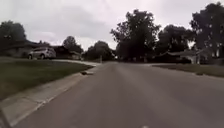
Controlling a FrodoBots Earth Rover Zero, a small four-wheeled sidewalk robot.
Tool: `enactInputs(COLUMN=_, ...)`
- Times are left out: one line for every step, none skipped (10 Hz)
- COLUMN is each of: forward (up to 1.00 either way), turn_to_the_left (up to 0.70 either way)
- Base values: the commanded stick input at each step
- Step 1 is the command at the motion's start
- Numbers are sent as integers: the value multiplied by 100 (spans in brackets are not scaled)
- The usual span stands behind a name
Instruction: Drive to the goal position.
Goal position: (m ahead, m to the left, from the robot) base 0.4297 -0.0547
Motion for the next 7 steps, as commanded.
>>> enactInputs(forward=70, turn_to_the_left=0)
enactInputs(forward=70, turn_to_the_left=0)
enactInputs(forward=70, turn_to_the_left=0)
enactInputs(forward=70, turn_to_the_left=0)
enactInputs(forward=70, turn_to_the_left=-6)
enactInputs(forward=70, turn_to_the_left=-16)
enactInputs(forward=70, turn_to_the_left=-26)
